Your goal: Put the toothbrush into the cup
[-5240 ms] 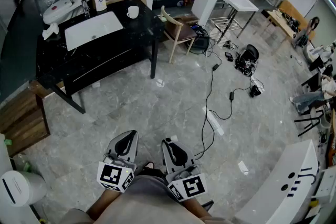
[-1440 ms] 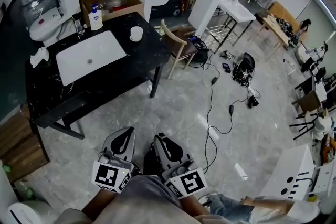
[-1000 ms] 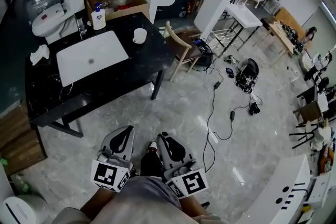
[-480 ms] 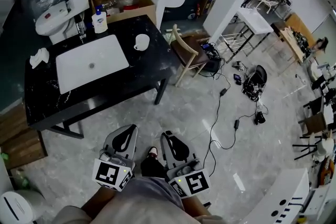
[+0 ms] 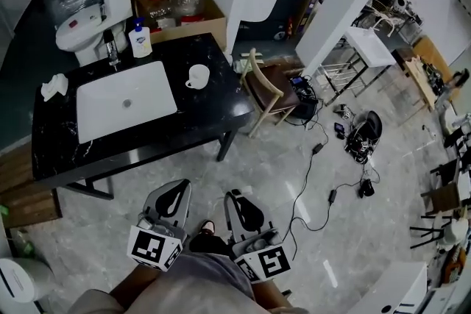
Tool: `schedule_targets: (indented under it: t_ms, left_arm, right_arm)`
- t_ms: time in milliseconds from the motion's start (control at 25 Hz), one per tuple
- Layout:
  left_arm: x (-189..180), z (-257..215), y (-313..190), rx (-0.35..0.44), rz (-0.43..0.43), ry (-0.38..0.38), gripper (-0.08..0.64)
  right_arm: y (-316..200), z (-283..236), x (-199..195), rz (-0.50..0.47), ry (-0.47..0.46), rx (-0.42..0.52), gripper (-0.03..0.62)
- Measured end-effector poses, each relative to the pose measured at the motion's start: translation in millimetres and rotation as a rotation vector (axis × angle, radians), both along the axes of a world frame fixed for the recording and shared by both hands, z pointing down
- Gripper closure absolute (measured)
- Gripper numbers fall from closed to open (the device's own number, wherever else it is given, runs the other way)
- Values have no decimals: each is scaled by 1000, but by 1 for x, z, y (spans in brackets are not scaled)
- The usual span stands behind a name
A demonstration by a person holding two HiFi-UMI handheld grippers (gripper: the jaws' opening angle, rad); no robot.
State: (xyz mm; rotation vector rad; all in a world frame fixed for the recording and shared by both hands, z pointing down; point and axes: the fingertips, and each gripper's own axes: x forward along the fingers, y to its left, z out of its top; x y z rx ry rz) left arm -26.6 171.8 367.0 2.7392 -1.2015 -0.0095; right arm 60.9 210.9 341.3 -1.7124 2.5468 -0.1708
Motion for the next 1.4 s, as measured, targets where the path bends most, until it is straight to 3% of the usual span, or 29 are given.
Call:
schedule_targets:
  t_ms: [520, 960, 1400]
  left_arm:
    - [47, 6, -32, -6, -53, -36, 552]
    - [48, 4, -59, -13, -73, -46, 552]
    - [54, 0, -124, -3, -61, -21, 552]
  right_arm:
    - [-39, 6, 47, -52, -31, 5, 546]
    - [-69, -1, 45, -94, -37, 12, 545]
    - [-131, -6, 45, -97, -15, 17, 546]
